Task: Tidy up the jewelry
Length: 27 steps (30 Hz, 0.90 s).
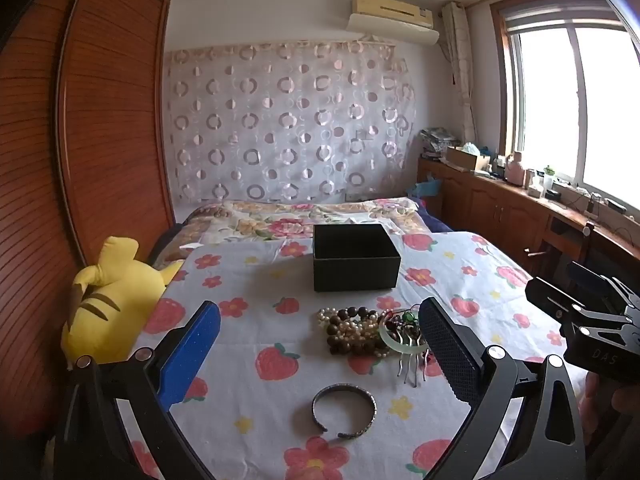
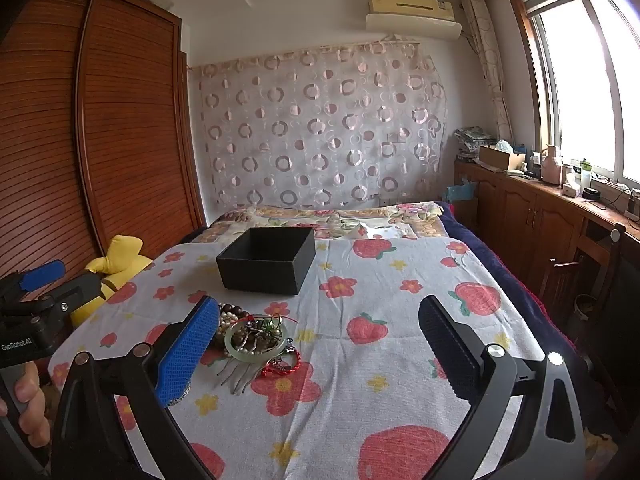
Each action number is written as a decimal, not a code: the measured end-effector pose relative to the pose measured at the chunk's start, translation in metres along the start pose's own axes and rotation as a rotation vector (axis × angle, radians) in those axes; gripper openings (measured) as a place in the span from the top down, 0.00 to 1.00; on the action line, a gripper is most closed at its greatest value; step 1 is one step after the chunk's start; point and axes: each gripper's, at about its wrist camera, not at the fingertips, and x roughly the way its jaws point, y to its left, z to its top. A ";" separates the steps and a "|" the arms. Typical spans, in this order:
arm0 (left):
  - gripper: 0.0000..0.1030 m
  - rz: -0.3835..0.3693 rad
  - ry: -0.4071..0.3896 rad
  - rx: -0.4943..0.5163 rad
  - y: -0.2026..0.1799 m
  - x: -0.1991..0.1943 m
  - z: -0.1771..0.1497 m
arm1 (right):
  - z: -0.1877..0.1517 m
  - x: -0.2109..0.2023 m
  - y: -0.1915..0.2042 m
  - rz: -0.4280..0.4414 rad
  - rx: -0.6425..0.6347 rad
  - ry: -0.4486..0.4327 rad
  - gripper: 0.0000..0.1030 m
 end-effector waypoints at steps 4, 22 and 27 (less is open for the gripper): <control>0.07 0.000 0.000 0.001 0.000 0.000 0.000 | 0.000 0.000 0.000 0.000 0.000 0.001 0.02; 0.07 -0.004 0.002 0.003 0.000 0.002 0.000 | 0.001 -0.001 0.001 0.000 -0.004 -0.002 0.02; 0.07 -0.004 0.004 0.003 0.000 0.004 -0.001 | 0.001 -0.001 0.001 0.001 -0.004 -0.003 0.02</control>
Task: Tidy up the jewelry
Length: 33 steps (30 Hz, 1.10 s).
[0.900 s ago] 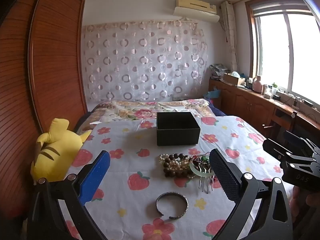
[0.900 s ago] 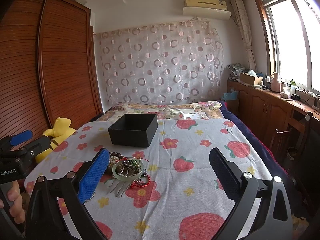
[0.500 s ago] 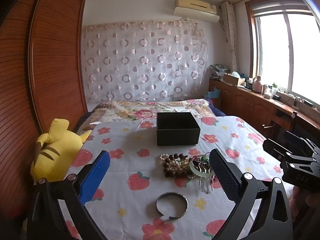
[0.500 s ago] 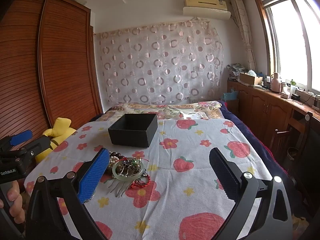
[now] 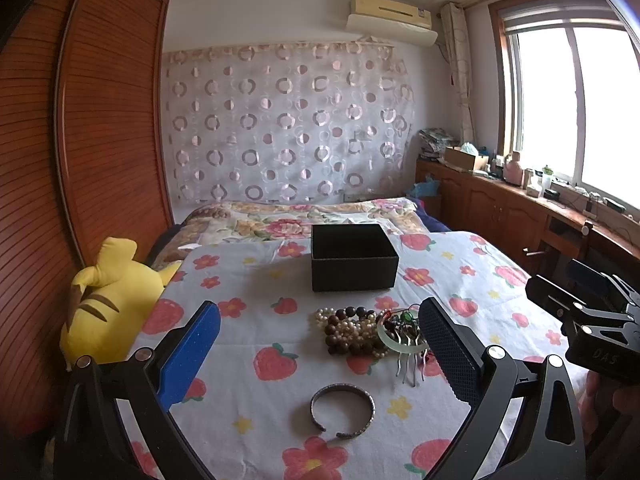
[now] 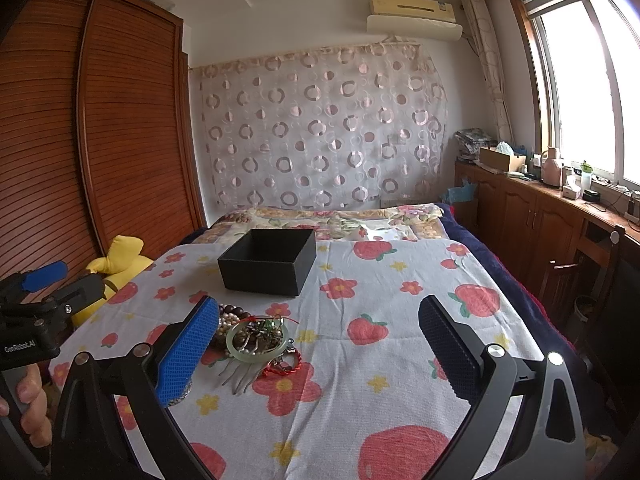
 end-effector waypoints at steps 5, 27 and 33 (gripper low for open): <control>0.07 0.004 -0.005 0.000 0.000 -0.004 0.000 | 0.000 -0.001 0.000 -0.002 -0.001 -0.001 0.02; 0.07 0.004 -0.003 -0.003 0.000 -0.004 0.001 | -0.003 -0.001 0.003 0.009 -0.005 -0.001 0.02; 0.07 0.004 -0.002 -0.005 0.000 -0.005 0.001 | 0.000 -0.002 0.004 0.018 -0.009 0.001 0.02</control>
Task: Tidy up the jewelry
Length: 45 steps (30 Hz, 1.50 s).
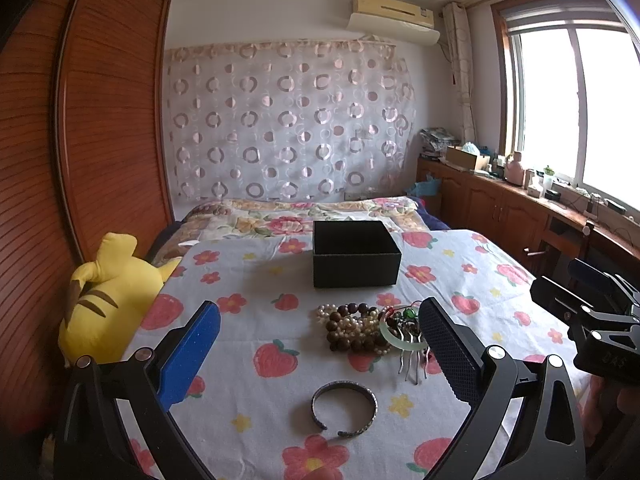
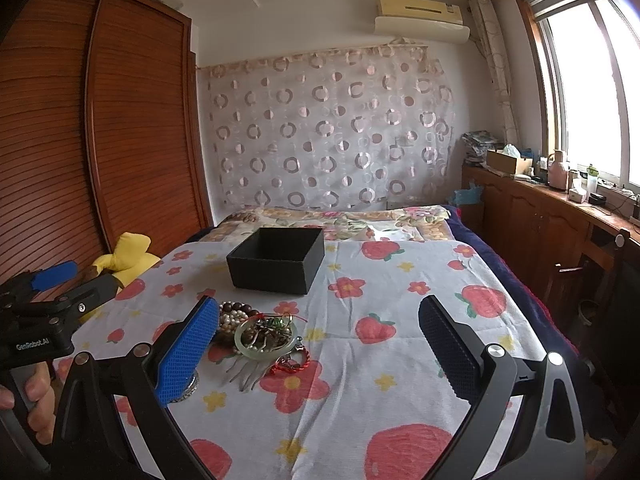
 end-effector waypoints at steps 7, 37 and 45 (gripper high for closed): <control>0.07 0.000 0.000 -0.001 0.000 0.000 0.000 | -0.001 0.000 0.001 -0.003 -0.002 -0.002 0.02; 0.07 -0.027 0.095 0.035 0.001 0.028 -0.033 | -0.004 0.008 0.004 0.031 -0.019 0.025 0.02; 0.07 -0.074 0.206 0.043 0.005 0.048 -0.053 | -0.015 0.021 0.004 0.094 -0.042 0.070 0.02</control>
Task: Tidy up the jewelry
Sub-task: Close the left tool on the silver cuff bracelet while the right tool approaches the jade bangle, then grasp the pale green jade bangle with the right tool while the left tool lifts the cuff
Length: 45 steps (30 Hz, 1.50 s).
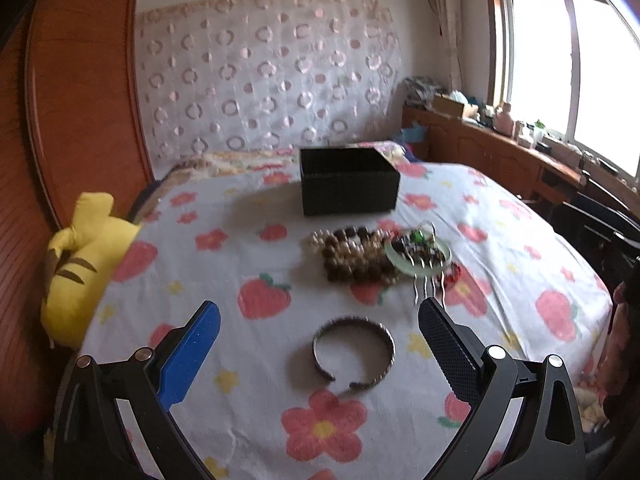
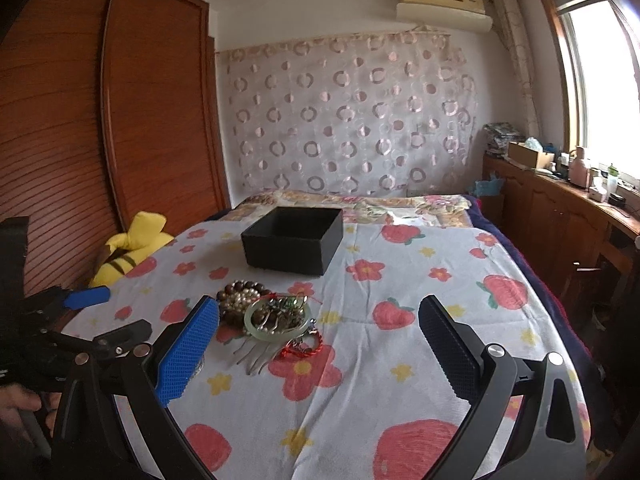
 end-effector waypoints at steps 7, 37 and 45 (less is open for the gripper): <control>0.07 -0.058 0.076 0.006 0.000 0.017 -0.012 | -0.012 0.020 -0.003 0.059 -0.009 0.078 0.07; 0.44 -0.145 0.167 -0.031 0.006 0.037 -0.017 | -0.012 0.077 0.011 0.144 -0.140 0.242 0.08; 0.44 -0.116 0.108 -0.072 0.024 0.025 -0.013 | -0.009 0.123 0.025 0.201 -0.164 0.355 0.08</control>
